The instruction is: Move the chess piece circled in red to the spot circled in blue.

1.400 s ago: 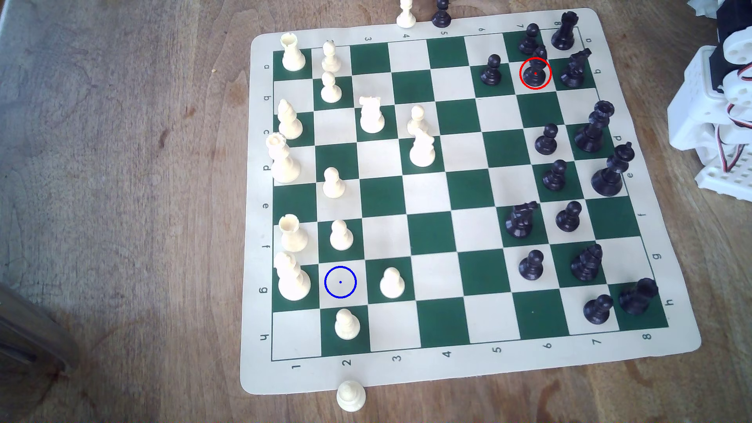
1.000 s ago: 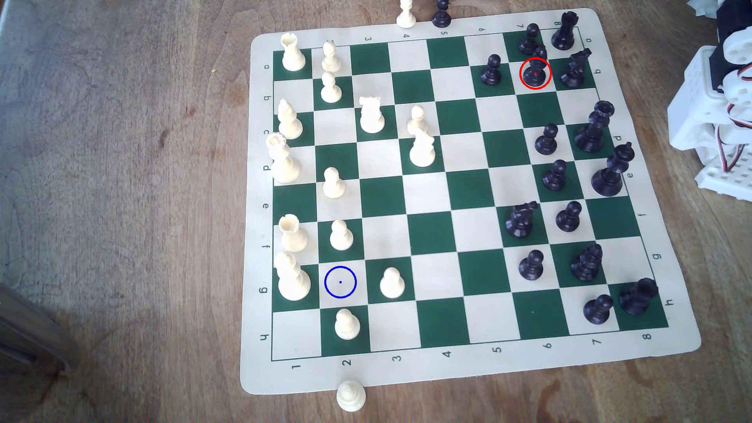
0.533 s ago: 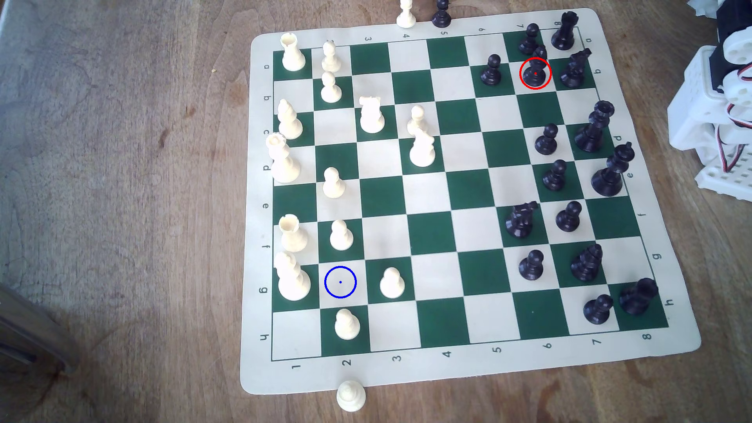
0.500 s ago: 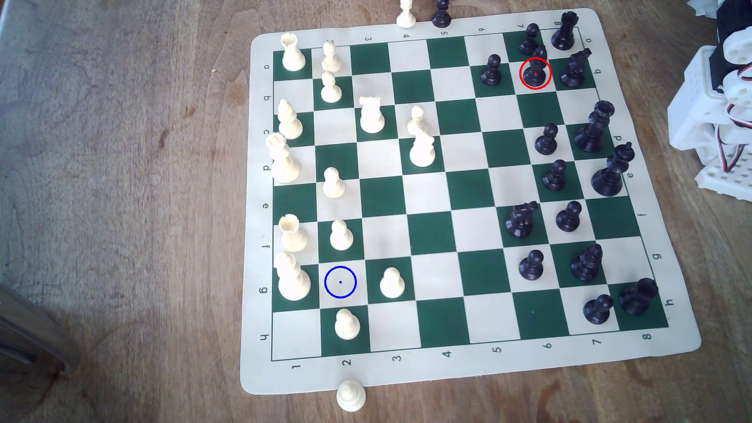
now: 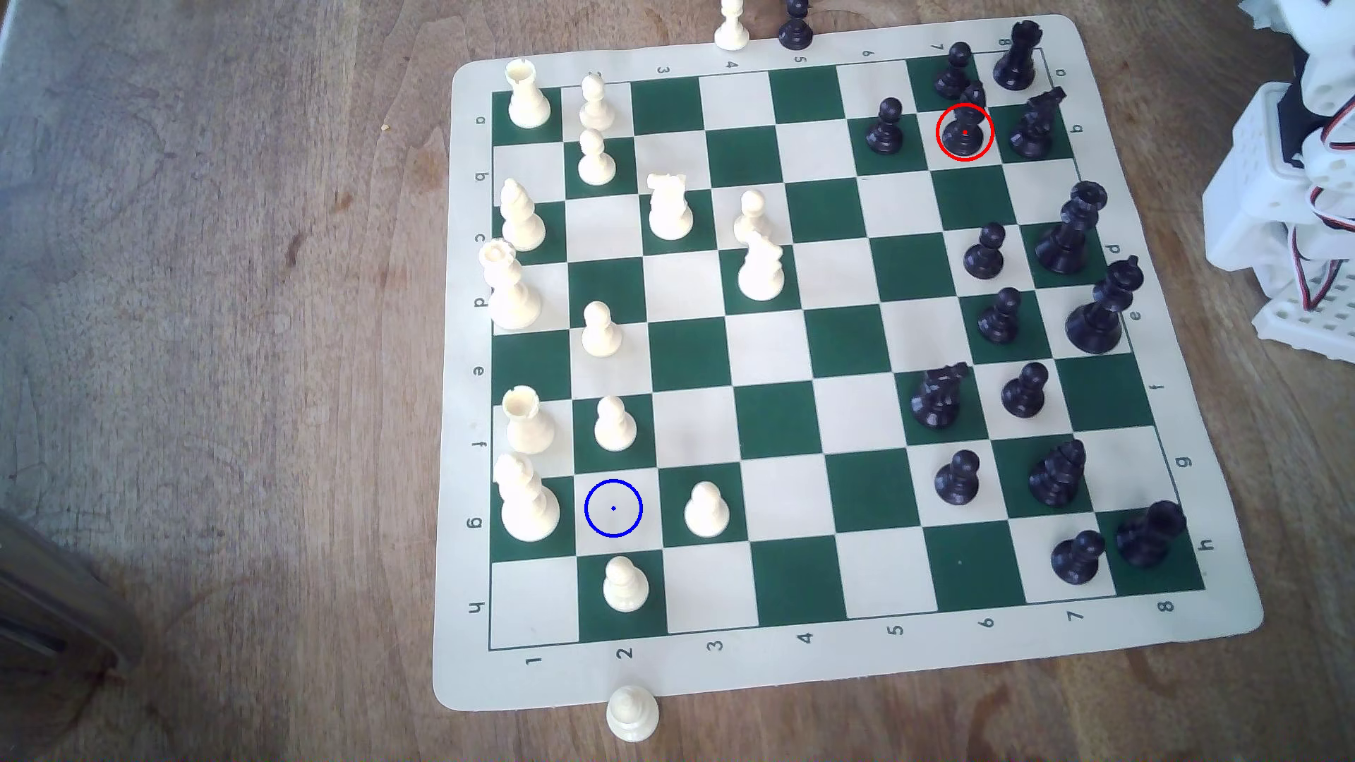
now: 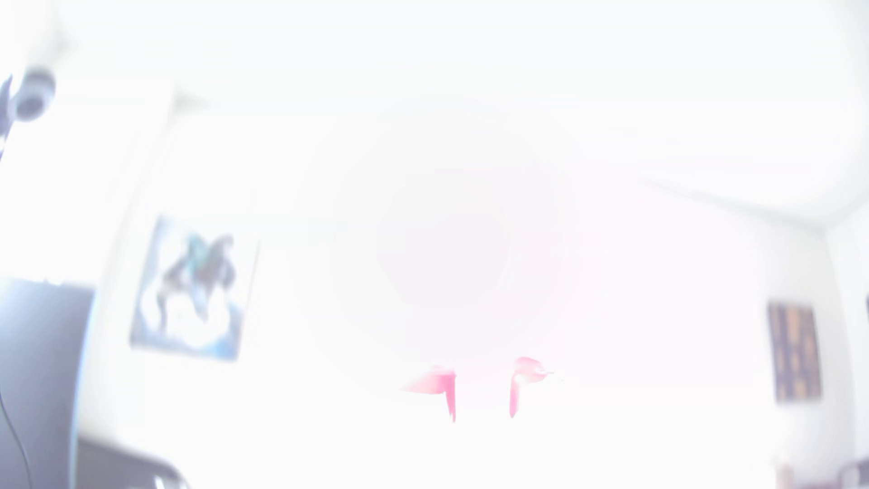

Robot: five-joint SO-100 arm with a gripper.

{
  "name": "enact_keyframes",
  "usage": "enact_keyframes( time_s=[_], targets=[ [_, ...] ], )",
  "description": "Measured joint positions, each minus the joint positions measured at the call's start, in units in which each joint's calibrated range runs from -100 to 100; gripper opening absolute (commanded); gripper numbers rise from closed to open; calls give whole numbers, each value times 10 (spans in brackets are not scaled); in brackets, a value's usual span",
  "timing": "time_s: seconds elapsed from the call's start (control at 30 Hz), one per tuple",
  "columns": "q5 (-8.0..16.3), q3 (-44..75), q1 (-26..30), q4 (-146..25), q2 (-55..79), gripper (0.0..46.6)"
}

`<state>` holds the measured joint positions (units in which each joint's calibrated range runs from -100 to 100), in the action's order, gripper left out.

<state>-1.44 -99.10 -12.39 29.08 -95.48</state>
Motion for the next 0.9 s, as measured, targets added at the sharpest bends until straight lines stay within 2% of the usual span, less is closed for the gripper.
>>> enact_keyframes(
  time_s=[0.07,0.1,0.13,0.27,0.3,0.37,0.43,0.63,0.77,0.9],
  targets=[
    [1,0,-17,-89,0,56],
    [9,8,-29,-136,0,75],
    [25,44,-55,-256,4,82],
    [26,143,-74,-526,14,91],
    [24,203,-88,-647,36,88],
    [23,249,-94,-747,58,81],
    [33,332,-100,-858,141,89],
    [47,484,-114,-955,391,121],
    [38,489,-144,-906,530,137],
    [32,477,-148,-896,556,133]
  ],
)
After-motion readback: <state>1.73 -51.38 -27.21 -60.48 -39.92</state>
